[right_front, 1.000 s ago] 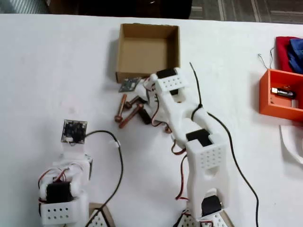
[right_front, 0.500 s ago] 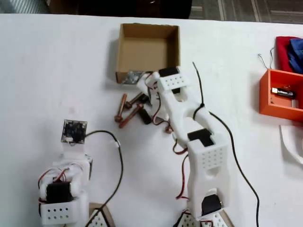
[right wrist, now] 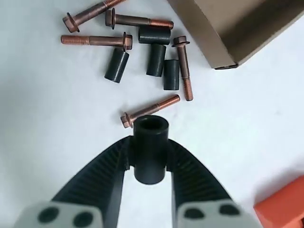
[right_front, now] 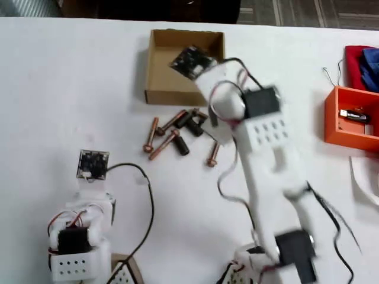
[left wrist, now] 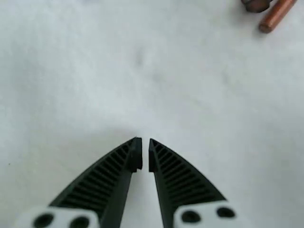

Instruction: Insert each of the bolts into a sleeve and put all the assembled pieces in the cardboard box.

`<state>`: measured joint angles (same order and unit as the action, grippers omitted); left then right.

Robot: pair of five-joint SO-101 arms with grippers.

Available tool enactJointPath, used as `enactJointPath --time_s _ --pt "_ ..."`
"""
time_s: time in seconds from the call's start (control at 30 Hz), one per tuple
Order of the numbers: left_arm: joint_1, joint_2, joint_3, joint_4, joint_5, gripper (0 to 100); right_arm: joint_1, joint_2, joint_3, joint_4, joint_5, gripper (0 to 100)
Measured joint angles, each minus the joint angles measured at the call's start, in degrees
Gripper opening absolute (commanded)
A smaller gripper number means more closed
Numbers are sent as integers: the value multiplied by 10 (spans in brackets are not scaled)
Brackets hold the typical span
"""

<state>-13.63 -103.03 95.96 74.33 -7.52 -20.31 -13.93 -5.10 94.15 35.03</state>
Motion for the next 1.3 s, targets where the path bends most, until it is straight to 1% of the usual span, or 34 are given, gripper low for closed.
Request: enactJointPath --time_s 0.1,0.2,0.3,0.37,0.57,0.7,0.8,1.17,1.23,1.3 --pt "0 0 0 0 0 57 13 -77 46 15 -4 21" --pt "0 0 0 0 0 57 53 -149 112 17 -4 21" --pt "0 0 0 0 0 57 97 -225 199 2 -4 21" --pt "0 0 0 0 0 57 113 -280 265 -18 -4 21" --pt "0 0 0 0 0 58 123 -448 468 -100 -4 21" --pt "2 0 0 0 0 59 123 -505 552 -116 -4 21" --pt "3 0 0 0 0 59 124 -518 578 -116 -4 21" --pt "5 0 0 0 0 60 126 -520 581 -120 -4 21" --pt "9 0 0 -10 0 60 126 -520 581 -120 -4 21" --pt "14 0 0 -38 -3 60 126 -520 582 -120 -4 21"
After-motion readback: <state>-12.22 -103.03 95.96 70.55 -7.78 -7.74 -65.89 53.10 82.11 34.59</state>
